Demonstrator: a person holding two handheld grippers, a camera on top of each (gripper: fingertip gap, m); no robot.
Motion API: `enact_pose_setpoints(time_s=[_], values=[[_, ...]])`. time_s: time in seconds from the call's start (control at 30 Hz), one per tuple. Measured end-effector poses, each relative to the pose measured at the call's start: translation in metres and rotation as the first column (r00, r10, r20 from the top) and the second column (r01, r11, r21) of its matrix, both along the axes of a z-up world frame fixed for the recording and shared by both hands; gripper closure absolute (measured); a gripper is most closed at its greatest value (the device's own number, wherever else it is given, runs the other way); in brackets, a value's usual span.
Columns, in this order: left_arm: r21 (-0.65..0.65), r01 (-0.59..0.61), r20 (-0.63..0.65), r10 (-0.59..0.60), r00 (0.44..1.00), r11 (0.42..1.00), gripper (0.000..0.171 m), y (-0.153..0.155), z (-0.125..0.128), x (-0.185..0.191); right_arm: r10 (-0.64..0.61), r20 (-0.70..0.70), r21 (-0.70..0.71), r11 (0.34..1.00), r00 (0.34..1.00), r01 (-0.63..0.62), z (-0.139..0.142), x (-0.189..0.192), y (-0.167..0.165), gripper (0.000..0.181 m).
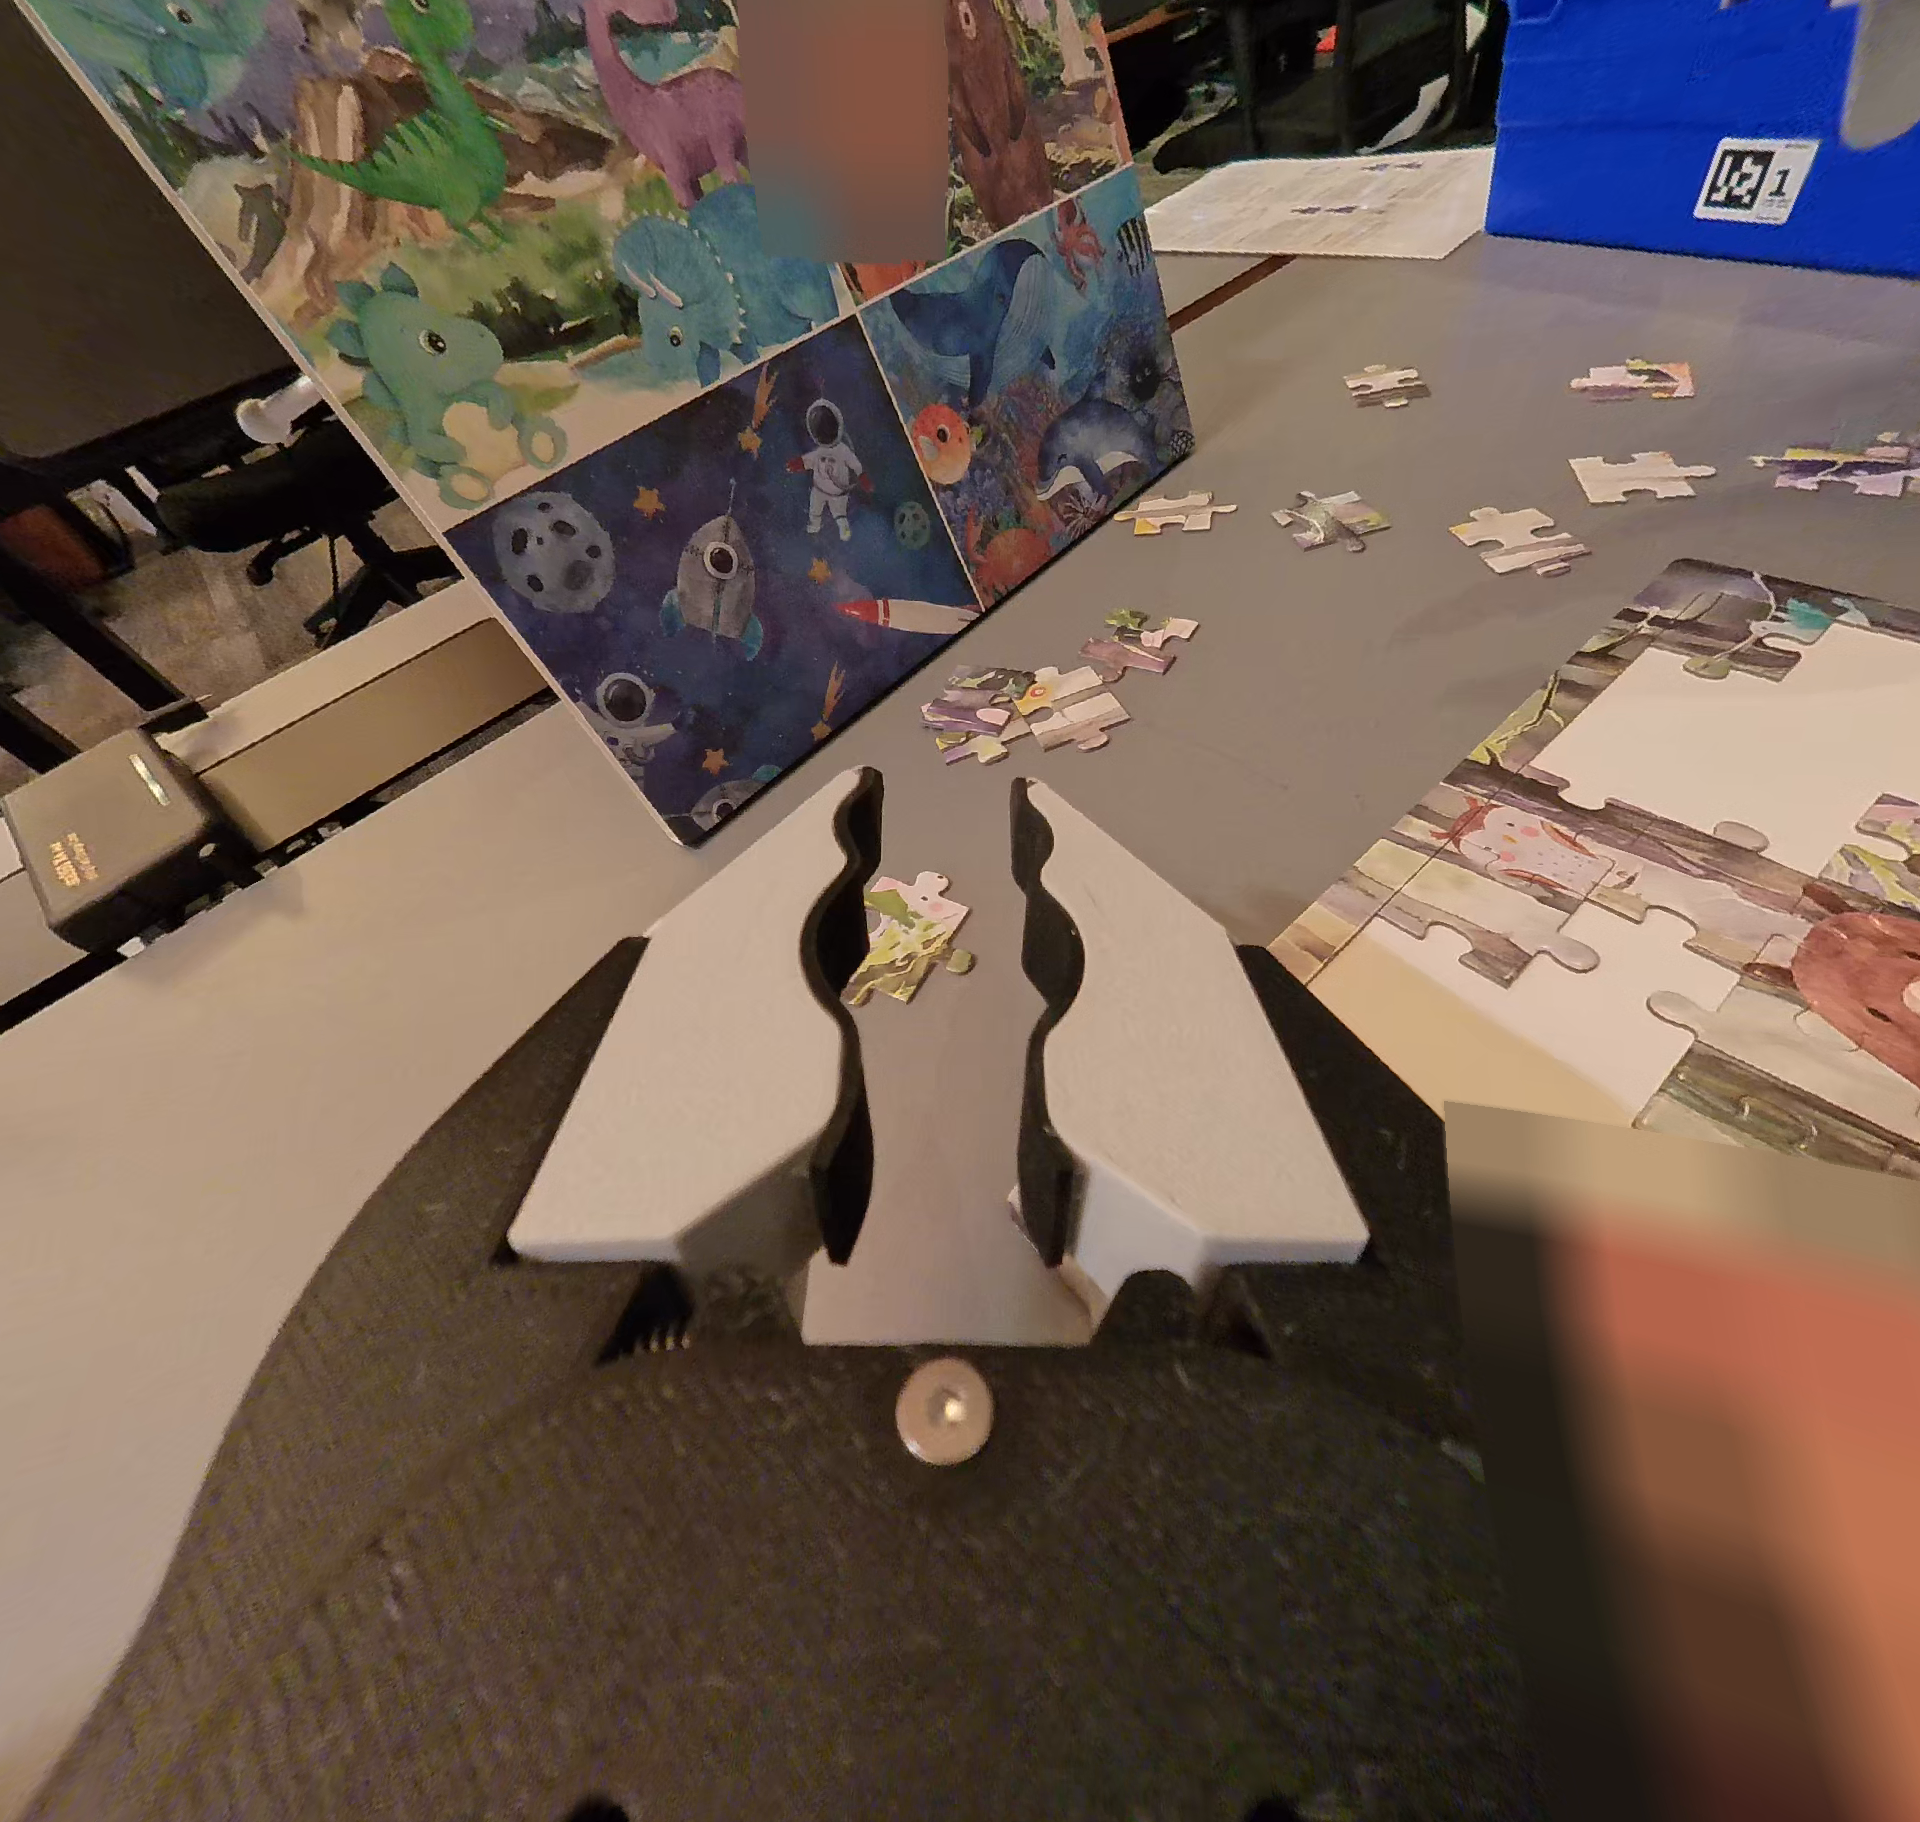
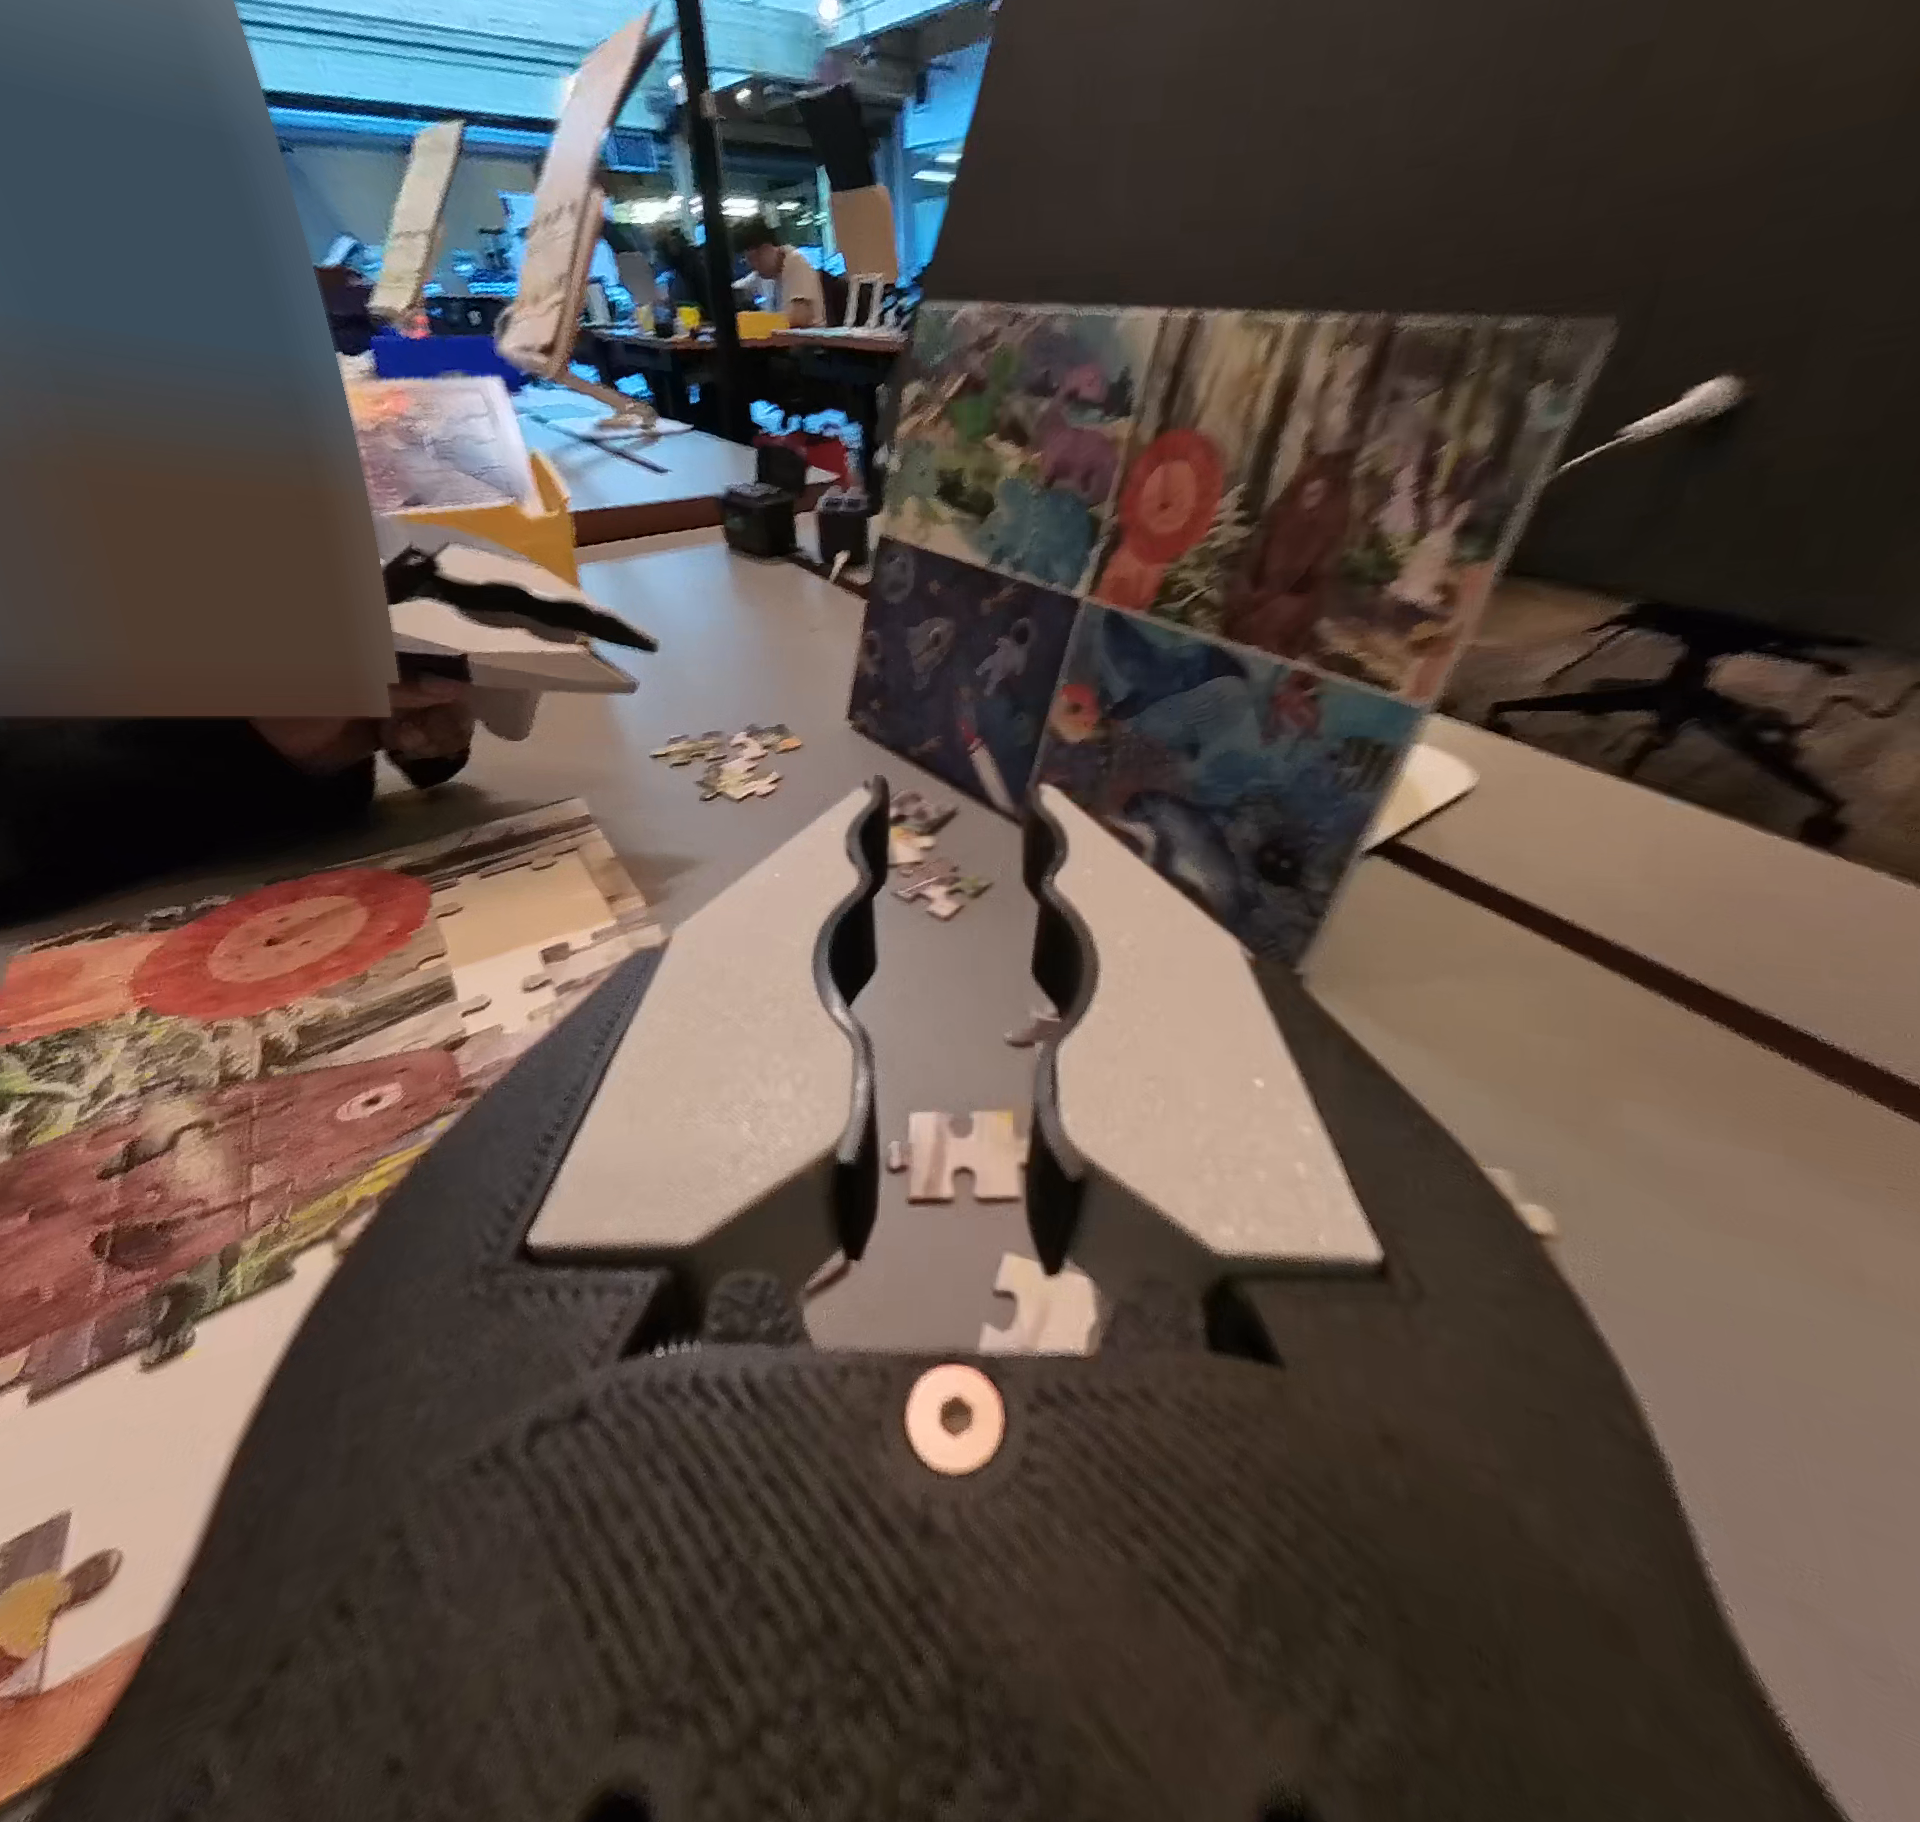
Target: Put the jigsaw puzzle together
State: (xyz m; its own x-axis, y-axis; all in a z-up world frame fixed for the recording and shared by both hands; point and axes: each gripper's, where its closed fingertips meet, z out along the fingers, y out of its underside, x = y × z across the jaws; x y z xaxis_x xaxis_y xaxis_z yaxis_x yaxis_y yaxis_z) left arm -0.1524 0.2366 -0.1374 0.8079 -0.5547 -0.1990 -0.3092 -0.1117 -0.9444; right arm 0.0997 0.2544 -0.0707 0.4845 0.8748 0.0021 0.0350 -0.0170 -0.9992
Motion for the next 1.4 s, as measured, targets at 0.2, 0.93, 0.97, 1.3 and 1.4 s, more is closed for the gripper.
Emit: enact_pose_setpoints(time_s=[0.2,0.93,0.97,1.3,1.4], values=[[-0.005,-0.003,0.0,0.003,1.0,1.0,0.149,0.001,-0.002,-0.001,-0.085,-0.082,0.023,0.996,0.993,0.088,0.03,0.036,0.0,0.165],[0.003,-0.039,0.021,0.039,0.999,0.999,0.149,0.005,0.003,-0.012,-0.305,0.061,-0.304,0.901,0.951,0.308,-0.029,0.072,0.043,0.109],[0.003,-0.049,0.034,0.049,0.998,0.999,0.149,0.006,0.004,-0.015,-0.314,0.118,-0.351,0.874,0.942,0.335,-0.044,0.075,0.045,0.105],[-0.075,-0.196,0.17,0.206,0.964,0.978,0.148,0.017,0.011,-0.06,-0.336,0.396,-0.499,0.702,0.855,0.508,-0.121,0.103,0.053,0.092],[-0.102,-0.184,0.225,0.203,0.953,0.978,0.147,0.018,0.012,-0.062,-0.35,0.461,-0.485,0.67,0.815,0.562,-0.132,0.115,0.054,0.094]])
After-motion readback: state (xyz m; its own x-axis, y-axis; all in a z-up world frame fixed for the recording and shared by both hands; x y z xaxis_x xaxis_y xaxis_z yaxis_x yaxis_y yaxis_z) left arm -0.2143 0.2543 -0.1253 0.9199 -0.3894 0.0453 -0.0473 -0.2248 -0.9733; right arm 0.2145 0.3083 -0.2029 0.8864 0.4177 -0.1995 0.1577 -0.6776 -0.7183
